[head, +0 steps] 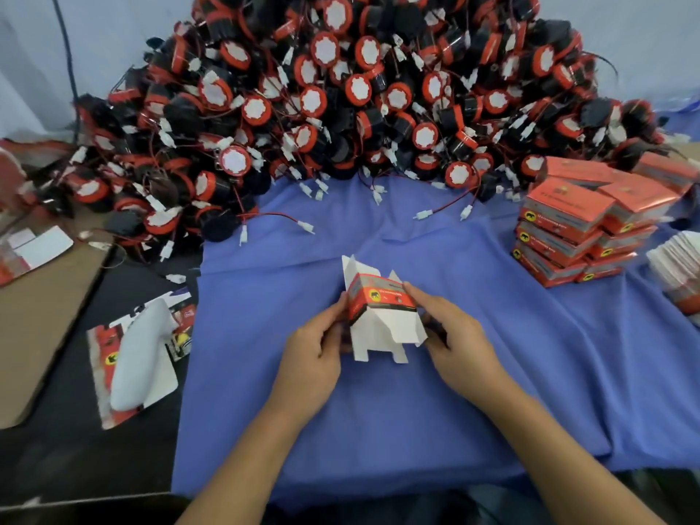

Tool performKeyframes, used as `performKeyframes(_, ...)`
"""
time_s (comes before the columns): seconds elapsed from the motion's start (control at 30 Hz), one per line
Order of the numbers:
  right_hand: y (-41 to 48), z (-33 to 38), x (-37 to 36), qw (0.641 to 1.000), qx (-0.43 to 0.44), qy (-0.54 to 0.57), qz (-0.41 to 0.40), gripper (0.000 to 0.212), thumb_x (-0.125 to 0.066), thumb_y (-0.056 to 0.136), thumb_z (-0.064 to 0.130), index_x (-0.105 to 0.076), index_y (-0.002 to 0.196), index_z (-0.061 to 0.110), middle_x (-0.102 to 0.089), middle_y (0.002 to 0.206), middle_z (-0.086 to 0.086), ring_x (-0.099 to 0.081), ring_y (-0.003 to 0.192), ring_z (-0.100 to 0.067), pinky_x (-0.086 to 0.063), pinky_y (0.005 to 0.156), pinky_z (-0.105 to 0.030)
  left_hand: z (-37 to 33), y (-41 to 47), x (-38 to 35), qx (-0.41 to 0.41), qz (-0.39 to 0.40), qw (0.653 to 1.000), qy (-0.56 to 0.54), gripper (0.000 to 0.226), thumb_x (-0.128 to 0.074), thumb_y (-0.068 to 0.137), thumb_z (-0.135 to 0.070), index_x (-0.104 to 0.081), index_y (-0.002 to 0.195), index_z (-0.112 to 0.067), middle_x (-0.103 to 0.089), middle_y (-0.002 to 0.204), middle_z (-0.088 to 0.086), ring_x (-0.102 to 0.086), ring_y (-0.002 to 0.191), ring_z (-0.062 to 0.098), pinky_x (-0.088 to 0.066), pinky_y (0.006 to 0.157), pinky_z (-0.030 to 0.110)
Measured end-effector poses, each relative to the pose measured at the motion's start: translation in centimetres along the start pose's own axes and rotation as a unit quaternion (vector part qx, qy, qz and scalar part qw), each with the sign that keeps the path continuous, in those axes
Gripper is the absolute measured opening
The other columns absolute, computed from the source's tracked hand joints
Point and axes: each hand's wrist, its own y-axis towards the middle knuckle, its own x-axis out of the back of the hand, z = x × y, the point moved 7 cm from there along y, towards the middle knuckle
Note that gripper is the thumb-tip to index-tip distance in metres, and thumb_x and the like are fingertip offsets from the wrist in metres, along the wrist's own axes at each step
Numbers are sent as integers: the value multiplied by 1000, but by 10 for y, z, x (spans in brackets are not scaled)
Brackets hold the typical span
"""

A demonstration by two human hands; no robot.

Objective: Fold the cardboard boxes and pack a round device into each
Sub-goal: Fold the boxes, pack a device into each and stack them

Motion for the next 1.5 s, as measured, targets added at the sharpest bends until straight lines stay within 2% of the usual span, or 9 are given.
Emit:
performKeyframes(0.23, 1, -6, -3, 1000, -3, 12, 7, 92, -65, 92, 1, -28, 152, 61, -60, 129, 21, -63, 96, -11, -54, 83, -27, -14, -4, -1, -41, -8, 999, 16, 51, -60, 103, -13, -54, 126, -57, -71, 111, -33, -69, 103, -2, -54, 86, 16)
performKeyframes(0.47, -2, 5, 3, 996, 12, 86, -16, 68, -63, 91, 64, -39, 152, 43, -47, 146, 29, -57, 125, -11, -52, 86, -24, -17, -6, -2, -42, -13, 999, 23, 7, -62, 99, -45, -68, 103, -43, -72, 103, -22, -68, 92, 4, -49, 71, 12)
performKeyframes(0.53, -3, 10, 6, 995, 18, 98, -21, 60, -52, 94, 71, -45, 146, 43, -52, 140, 22, -57, 120, -10, -47, 84, -20, -20, -8, -1, -62, -20, 997, 40, 22, -57, 94, -58, -67, 93, -39, -67, 105, -19, -67, 92, 8, -49, 72, 14)
performKeyframes(0.6, -6, 13, 7, 992, 17, 126, -22, 50, -46, 97, 71, -51, 139, 44, -57, 133, 19, -58, 118, -9, -45, 89, -16, -22, -8, -1, -83, -19, 995, 51, 26, -57, 90, -63, -66, 86, -39, -59, 120, -19, -66, 104, 13, -50, 86, 20)
performKeyframes(0.7, -10, 9, 7, 990, -3, 140, -30, 59, -40, 98, 72, -61, 132, 28, -64, 131, 11, -60, 123, -18, -49, 97, -36, -27, -11, -1, -118, -2, 991, 64, 29, -60, 91, -62, -66, 83, -34, -53, 144, -19, -48, 138, 10, -38, 109, 22)
performKeyframes(0.83, -13, 15, 9, 989, 10, 136, -52, 55, -42, 100, 69, -64, 118, 22, -66, 113, 6, -65, 102, -23, -55, 81, -47, -37, -17, -2, -140, 15, 989, 53, 21, -55, 96, -64, -52, 116, -57, -64, 110, -19, -62, 105, 10, -44, 87, 14)
performKeyframes(0.97, -14, 21, 15, 987, 22, 138, -82, 36, -48, 98, 69, -61, 111, 38, -66, 104, 12, -64, 89, -17, -52, 69, -29, -39, -24, -9, -160, 44, 985, 46, 42, -57, 97, -49, -37, 132, -58, -61, 130, -25, -59, 124, 4, -44, 95, 13)
performKeyframes(1.1, -14, 20, 13, 988, -1, 141, -70, 47, -51, 95, 71, -62, 110, 28, -69, 104, 5, -66, 91, -21, -53, 72, -46, -37, -28, -12, -175, 58, 979, 92, 62, -48, 100, -60, -21, 155, -54, -56, 138, -23, -56, 126, 9, -41, 100, 13)
performKeyframes(1.5, -8, 10, 0, 977, -51, 208, 18, 31, -58, 91, 46, -59, 113, 25, -66, 108, -1, -63, 102, -29, -52, 86, -64, -39, -34, -12, -247, 0, 960, 131, 48, -54, 102, -52, -33, 143, -39, -40, 145, -34, -54, 125, 0, -43, 105, 17)
